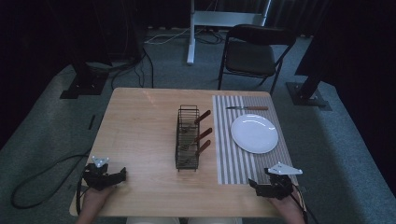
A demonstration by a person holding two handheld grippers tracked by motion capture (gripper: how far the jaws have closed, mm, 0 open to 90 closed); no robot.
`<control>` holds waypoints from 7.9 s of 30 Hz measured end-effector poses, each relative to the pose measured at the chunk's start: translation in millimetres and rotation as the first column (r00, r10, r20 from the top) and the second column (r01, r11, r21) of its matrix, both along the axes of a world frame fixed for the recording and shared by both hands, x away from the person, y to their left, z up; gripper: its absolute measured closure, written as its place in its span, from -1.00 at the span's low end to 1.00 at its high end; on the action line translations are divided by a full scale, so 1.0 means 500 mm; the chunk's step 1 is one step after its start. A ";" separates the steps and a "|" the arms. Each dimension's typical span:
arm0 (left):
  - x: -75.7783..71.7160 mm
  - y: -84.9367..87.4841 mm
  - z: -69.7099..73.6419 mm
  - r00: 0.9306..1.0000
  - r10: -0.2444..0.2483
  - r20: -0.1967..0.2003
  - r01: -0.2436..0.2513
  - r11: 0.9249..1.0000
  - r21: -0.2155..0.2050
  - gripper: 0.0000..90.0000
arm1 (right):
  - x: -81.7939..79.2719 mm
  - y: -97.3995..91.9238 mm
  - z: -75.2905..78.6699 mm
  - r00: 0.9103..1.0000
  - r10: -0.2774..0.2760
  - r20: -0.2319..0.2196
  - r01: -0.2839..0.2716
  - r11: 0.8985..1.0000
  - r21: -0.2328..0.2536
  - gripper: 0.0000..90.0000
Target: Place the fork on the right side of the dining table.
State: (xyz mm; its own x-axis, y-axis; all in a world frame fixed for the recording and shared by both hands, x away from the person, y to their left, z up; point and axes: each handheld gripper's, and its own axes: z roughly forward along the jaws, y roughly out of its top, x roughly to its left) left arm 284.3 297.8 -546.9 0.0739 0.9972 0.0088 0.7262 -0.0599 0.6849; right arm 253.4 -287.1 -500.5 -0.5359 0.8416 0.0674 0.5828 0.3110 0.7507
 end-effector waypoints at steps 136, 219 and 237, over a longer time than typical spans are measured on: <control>0.000 0.000 0.000 1.000 0.000 -0.001 0.000 1.000 -0.001 -0.99 | 0.061 0.361 0.217 0.959 0.075 0.273 -0.116 0.984 0.137 0.80; 0.000 0.000 0.000 1.000 -0.001 -0.001 0.001 1.000 0.000 -0.99 | 0.017 -0.023 0.034 0.933 -0.356 -0.053 0.341 0.826 0.448 0.79; 0.000 0.000 0.000 1.000 0.000 0.000 0.000 1.000 0.000 -0.99 | 0.034 -0.121 -0.039 0.901 -0.383 -0.204 0.426 0.687 0.589 0.72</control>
